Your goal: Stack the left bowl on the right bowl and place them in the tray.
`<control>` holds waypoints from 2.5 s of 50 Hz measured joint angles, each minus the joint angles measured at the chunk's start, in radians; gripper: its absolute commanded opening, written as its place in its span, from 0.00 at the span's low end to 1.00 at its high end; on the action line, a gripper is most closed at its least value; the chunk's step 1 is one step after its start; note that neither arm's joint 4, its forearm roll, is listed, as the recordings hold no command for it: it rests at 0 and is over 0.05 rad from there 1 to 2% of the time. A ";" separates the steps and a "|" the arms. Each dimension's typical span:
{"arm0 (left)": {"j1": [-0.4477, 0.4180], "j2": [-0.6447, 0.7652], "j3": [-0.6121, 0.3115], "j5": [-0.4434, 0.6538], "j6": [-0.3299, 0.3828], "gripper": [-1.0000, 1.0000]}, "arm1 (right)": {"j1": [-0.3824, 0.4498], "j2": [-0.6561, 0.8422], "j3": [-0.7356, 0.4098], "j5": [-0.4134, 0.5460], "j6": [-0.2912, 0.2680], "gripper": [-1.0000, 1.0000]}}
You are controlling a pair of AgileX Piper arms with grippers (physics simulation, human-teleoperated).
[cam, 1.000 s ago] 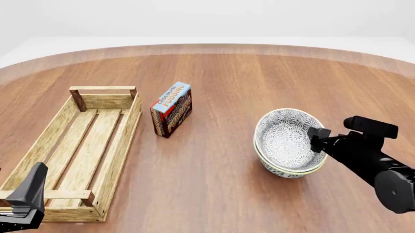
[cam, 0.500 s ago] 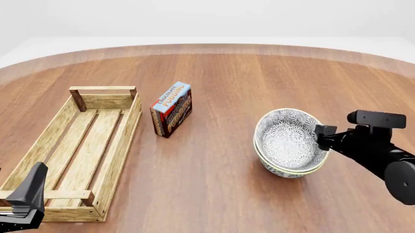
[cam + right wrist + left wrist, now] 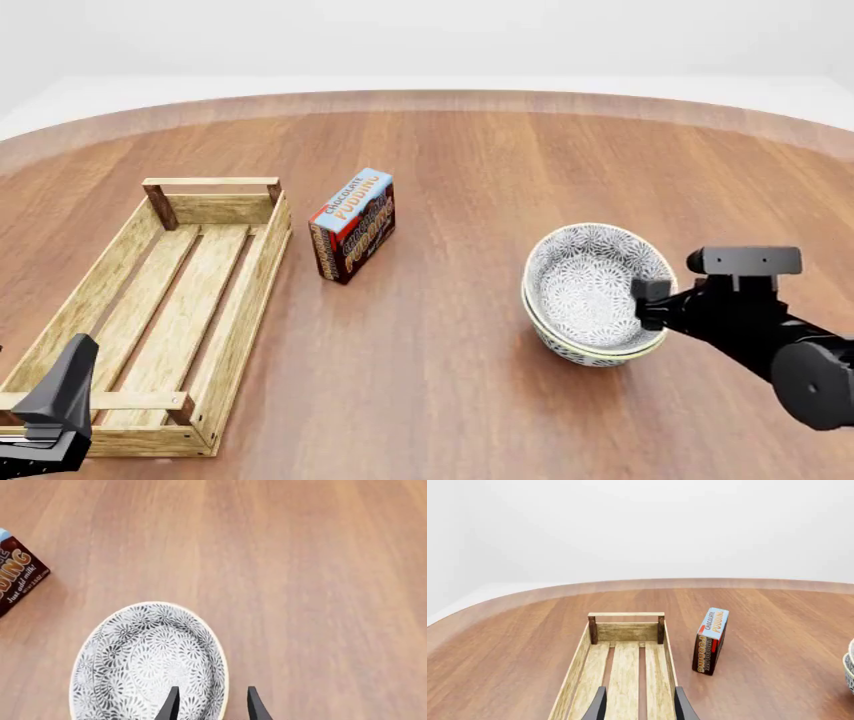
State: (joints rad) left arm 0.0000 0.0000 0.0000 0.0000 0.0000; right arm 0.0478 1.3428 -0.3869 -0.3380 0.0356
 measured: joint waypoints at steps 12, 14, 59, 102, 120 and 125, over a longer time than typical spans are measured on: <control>0.000 0.000 0.000 0.000 0.000 1.00 | 0.006 0.044 0.026 -0.056 0.011 1.00; 0.000 0.000 0.000 0.000 0.000 1.00 | 0.007 0.048 0.029 -0.062 0.013 1.00; 0.000 0.000 0.000 0.000 0.000 1.00 | 0.013 0.149 0.045 -0.189 0.048 0.00; 0.000 0.000 0.000 0.000 0.000 1.00 | 0.009 -0.163 -0.107 0.143 0.085 0.00; 0.000 0.000 0.000 0.000 0.000 1.00 | 0.029 -0.220 -0.245 0.289 0.056 0.00; 0.000 0.000 0.000 0.000 0.000 1.00 | 0.049 -0.216 -0.313 0.339 0.039 0.00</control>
State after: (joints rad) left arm 0.0000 0.0000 0.0000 0.0000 0.0000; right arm 0.0964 1.1270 -0.6998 0.0010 0.0749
